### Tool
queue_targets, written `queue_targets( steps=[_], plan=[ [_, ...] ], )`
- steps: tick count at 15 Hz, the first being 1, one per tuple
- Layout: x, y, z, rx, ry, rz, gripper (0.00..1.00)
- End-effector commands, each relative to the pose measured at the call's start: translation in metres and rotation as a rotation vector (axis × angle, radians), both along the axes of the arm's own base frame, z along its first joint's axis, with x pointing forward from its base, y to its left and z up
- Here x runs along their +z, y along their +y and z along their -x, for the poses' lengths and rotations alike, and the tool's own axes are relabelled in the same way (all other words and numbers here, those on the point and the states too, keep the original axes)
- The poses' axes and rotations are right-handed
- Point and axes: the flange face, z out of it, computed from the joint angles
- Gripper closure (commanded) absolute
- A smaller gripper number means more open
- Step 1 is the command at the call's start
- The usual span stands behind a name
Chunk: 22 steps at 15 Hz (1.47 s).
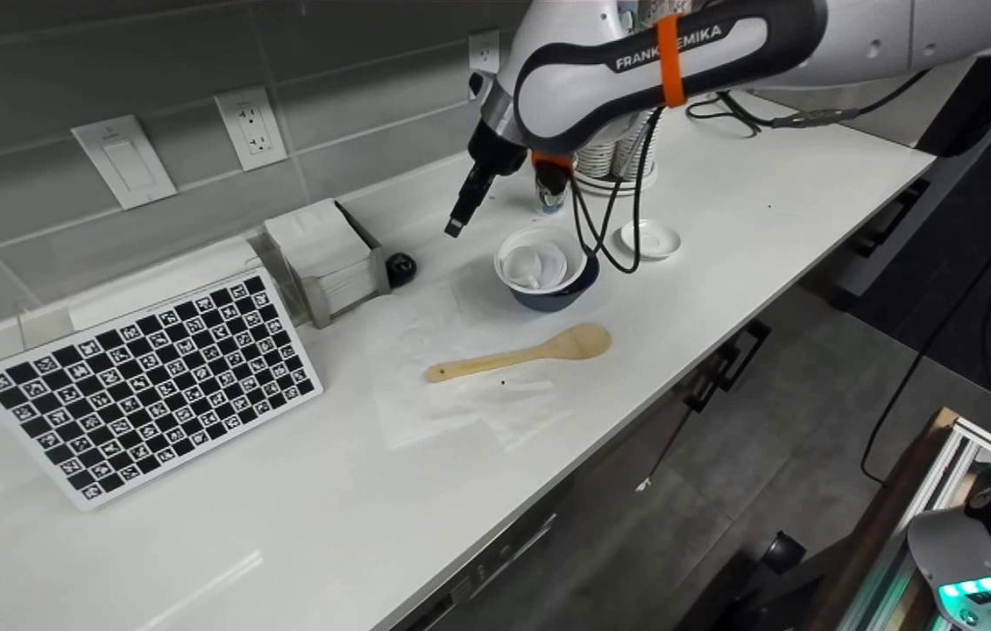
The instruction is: Put the black circular object on the small white plate on the right
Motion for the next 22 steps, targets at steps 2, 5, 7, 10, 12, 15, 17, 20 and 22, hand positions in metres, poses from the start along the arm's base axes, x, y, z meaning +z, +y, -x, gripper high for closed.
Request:
queue_targets(
  steps=[2,5,7,10,12,15,17,20,22],
  plan=[
    [-0.039,0.024,-0.045,0.083,-0.032,0.015,0.00],
    [-0.046,0.024,-0.035,0.065,0.010,0.004,0.00],
    [-0.050,0.024,-0.041,0.068,0.013,-0.001,0.00],
    [-0.063,0.028,-0.049,0.065,-0.020,-0.045,0.00],
    [-0.073,0.033,-0.054,0.056,-0.065,-0.090,0.00],
    [-0.091,0.036,-0.058,0.046,-0.108,-0.085,0.00],
    [-0.103,0.037,-0.061,0.042,-0.127,-0.083,0.02],
    [-0.116,0.035,-0.066,0.034,-0.145,-0.107,0.19],
    [-0.123,0.037,-0.068,0.040,-0.150,-0.125,0.32]
  ],
)
